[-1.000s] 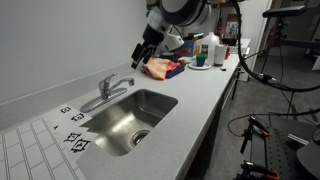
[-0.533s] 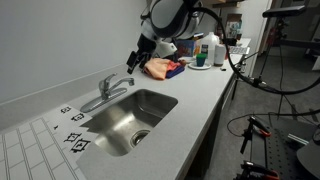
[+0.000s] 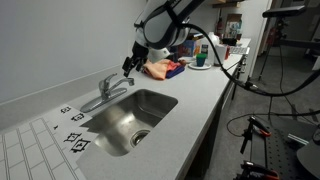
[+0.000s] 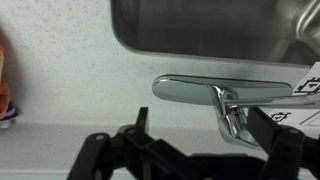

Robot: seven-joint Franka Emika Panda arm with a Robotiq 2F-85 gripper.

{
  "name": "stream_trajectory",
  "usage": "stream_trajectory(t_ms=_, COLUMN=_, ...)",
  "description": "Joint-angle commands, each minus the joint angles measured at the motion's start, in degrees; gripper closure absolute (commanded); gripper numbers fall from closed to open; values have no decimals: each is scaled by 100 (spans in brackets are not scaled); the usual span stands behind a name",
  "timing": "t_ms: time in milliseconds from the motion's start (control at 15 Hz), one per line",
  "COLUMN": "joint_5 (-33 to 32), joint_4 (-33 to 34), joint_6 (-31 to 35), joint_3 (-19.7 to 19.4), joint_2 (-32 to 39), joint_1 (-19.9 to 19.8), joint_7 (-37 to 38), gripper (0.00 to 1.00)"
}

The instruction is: Turn the tap

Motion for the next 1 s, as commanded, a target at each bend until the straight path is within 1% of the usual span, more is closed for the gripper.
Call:
stream_trajectory(t_ms=0, joint_5=-221, joint_4=575, joint_6=49, joint_3=-5, joint_2=434, joint_1=-37, joint_7=238, gripper=0)
stream_trajectory(t_ms=267, joint_5=-178, joint_4=968, joint_6=-25, joint_3=57, joint_2=708, joint_1=34, joint_7=389, gripper=0)
stream_trajectory(t_ms=467, joint_5=-49, joint_4=1196, joint_6=-143, joint_3=197, joint_2=881, joint_1=62, joint_7=543, gripper=0)
stream_trajectory(t_ms=667, joint_5=14, joint_4=1326, joint_6=-156, joint_3=324, joint_2=1002, joint_1=59, joint_7=671, gripper=0)
stream_trajectory(t_ms=933, joint_5=38, joint_4=1464, joint_6=-53, joint_3=384, joint_2=1043, joint_1=52, joint_7=778, gripper=0)
